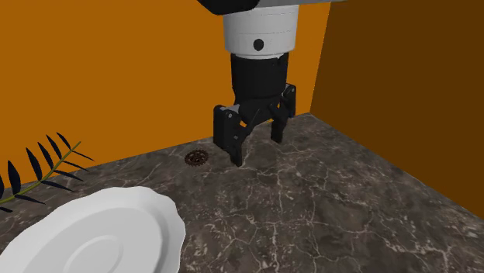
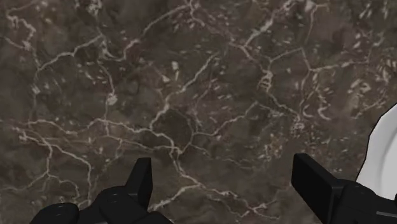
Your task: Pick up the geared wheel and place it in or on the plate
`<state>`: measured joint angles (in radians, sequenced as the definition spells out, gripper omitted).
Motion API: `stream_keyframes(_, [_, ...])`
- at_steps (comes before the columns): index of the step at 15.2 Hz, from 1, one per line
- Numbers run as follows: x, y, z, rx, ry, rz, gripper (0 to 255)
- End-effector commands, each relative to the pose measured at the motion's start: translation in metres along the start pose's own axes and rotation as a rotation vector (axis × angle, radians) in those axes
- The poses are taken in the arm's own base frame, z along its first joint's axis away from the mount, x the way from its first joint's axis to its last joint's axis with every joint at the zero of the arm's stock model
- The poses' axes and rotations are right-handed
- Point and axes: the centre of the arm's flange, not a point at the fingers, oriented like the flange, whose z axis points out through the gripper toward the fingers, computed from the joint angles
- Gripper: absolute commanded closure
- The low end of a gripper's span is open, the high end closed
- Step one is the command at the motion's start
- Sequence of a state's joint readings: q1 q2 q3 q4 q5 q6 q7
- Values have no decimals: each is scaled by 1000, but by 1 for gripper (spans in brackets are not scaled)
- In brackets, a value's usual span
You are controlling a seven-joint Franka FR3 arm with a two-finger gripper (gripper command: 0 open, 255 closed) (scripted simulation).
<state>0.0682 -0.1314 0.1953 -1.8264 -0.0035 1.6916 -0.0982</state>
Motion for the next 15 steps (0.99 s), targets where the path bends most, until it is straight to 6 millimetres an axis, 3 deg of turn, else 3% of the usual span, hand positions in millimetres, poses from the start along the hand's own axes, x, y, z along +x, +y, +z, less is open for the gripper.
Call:
stream_keyframes(1, [25, -10, 5, 7, 3, -20, 0])
stream_keyframes(9, [121, -44, 16, 28, 19, -98, 0])
stream_keyframes(15, [125, -46, 43, 28, 19, -101, 0])
